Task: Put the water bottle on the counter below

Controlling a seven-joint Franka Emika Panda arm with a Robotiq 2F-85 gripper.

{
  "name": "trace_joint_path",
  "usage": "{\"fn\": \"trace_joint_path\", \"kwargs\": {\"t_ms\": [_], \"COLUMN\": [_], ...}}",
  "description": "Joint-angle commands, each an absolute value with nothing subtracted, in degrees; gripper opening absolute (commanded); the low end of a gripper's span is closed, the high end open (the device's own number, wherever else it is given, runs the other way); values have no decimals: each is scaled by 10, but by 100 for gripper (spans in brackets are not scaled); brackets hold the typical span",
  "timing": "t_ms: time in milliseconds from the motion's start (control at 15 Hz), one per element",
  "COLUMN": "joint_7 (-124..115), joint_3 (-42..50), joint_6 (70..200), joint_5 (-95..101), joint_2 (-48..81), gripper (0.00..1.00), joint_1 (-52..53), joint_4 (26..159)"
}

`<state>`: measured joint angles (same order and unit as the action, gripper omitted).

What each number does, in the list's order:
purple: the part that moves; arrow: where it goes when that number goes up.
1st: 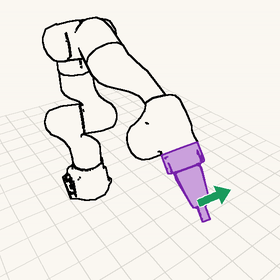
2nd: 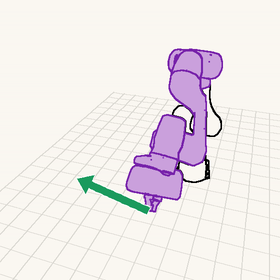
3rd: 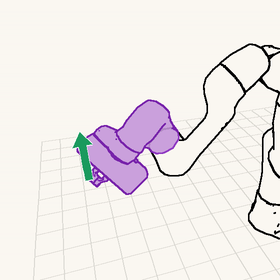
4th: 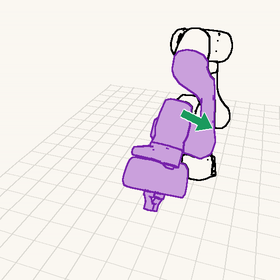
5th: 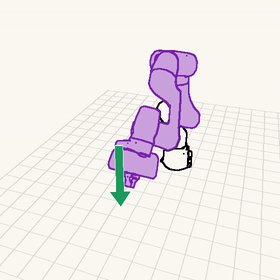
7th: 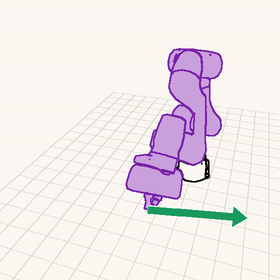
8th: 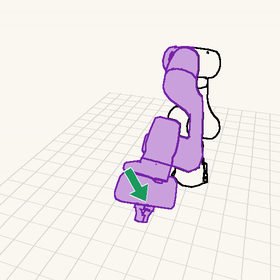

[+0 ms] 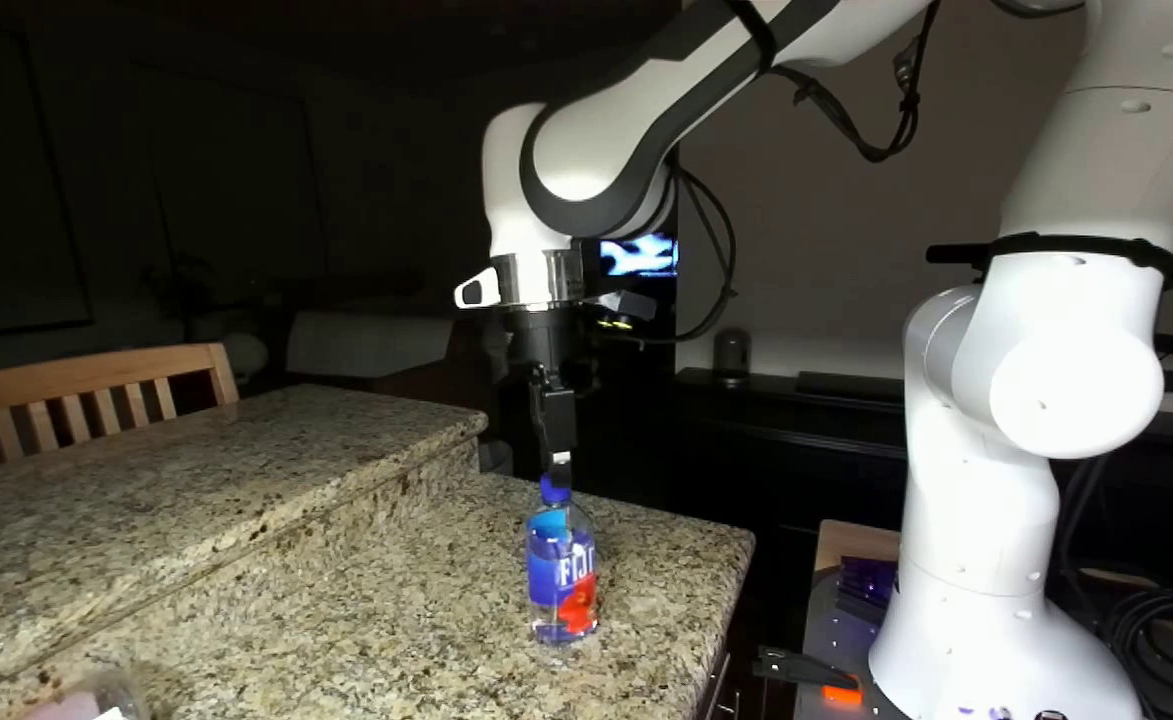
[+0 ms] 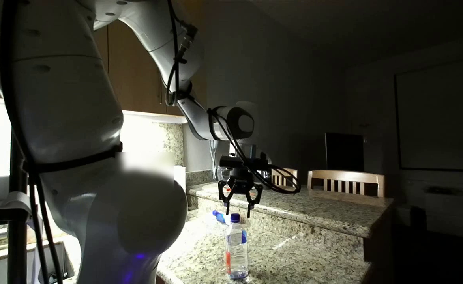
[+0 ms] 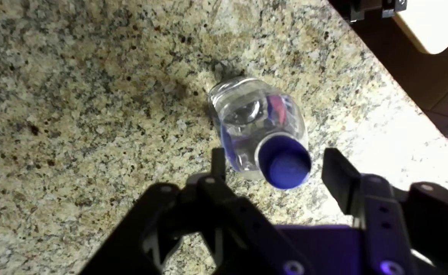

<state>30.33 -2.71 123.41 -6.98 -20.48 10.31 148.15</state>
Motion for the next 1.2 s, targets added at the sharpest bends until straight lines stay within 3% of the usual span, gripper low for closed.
{"fn": "trace_joint_path", "kwargs": {"t_ms": [0, 467, 1133], "joint_7": [328, 271, 77], "joint_3": [-14, -7, -33], "joint_6": [1212, 1142, 1074], "joint_5": [-66, -46, -15], "joint_2": [-285, -369, -310], "gripper": [98, 100, 100], "joint_1": [118, 113, 66], "joint_4": [1517, 1489, 1385]}}
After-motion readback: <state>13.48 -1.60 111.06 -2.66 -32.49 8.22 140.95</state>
